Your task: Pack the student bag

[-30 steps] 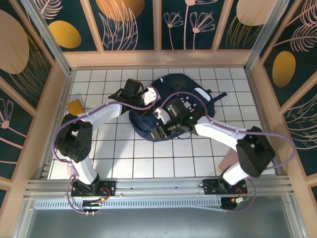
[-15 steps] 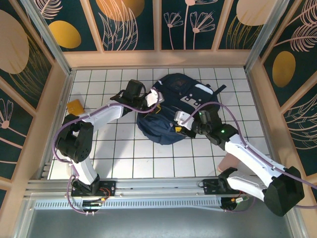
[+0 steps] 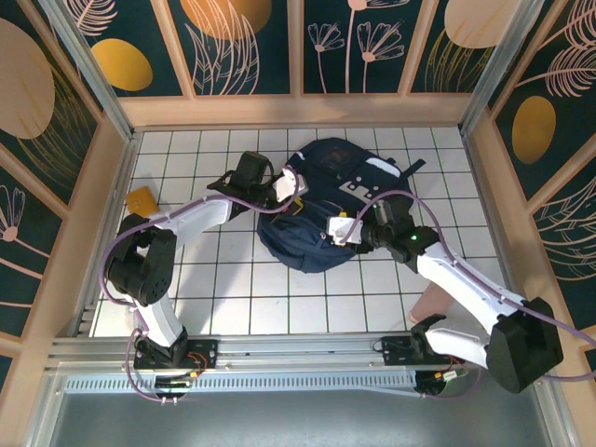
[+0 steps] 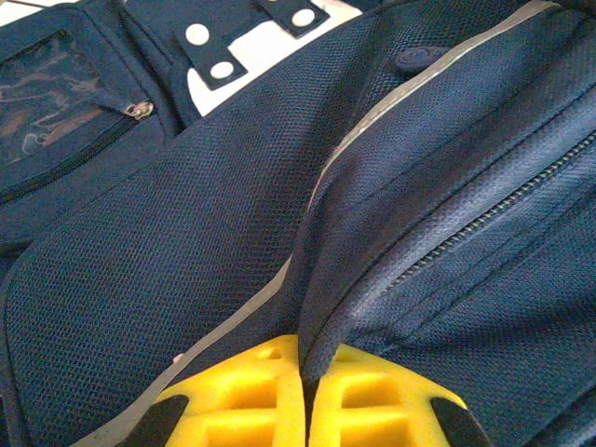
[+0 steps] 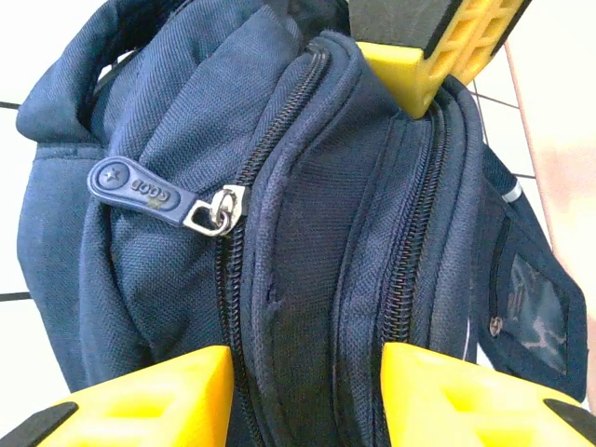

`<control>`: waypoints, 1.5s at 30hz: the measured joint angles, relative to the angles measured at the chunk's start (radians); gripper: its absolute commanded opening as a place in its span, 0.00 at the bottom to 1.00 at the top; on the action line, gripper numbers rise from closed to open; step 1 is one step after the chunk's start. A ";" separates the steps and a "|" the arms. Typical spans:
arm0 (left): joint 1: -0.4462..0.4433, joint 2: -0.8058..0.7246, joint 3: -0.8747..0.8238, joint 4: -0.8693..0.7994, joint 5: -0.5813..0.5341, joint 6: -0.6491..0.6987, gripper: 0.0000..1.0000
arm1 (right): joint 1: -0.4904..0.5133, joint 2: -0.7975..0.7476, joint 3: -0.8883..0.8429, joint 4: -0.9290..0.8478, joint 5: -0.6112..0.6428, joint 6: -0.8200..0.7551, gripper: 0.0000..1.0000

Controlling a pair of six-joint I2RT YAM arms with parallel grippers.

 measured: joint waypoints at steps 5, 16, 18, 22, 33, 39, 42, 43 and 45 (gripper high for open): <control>0.013 0.000 -0.004 0.016 0.001 -0.019 0.00 | 0.010 0.036 -0.017 0.100 0.025 -0.043 0.23; 0.083 -0.122 -0.060 0.028 0.023 -0.163 0.61 | 0.069 0.045 -0.123 0.392 0.080 -0.056 0.00; 0.083 -0.229 -0.097 0.031 0.005 -0.263 0.59 | 0.069 0.045 -0.123 0.396 0.074 -0.039 0.00; 0.045 -0.470 -0.233 0.119 -0.012 -0.534 0.59 | 0.069 0.047 -0.123 0.399 0.049 0.016 0.00; -0.212 -0.357 -0.385 0.166 -0.181 -1.129 0.53 | 0.045 0.073 -0.095 0.393 -0.044 0.161 0.00; -0.238 -0.349 -0.364 0.162 -0.208 -1.172 0.47 | 0.044 0.080 -0.095 0.393 -0.063 0.202 0.00; -0.261 -0.317 -0.341 0.158 -0.231 -1.173 0.45 | 0.044 0.080 -0.095 0.392 -0.063 0.206 0.00; -0.268 -0.302 -0.330 0.155 -0.241 -1.170 0.45 | 0.044 0.080 -0.095 0.392 -0.063 0.206 0.00; -0.281 -0.272 -0.305 0.148 -0.263 -1.167 0.39 | 0.044 0.080 -0.095 0.392 -0.063 0.206 0.00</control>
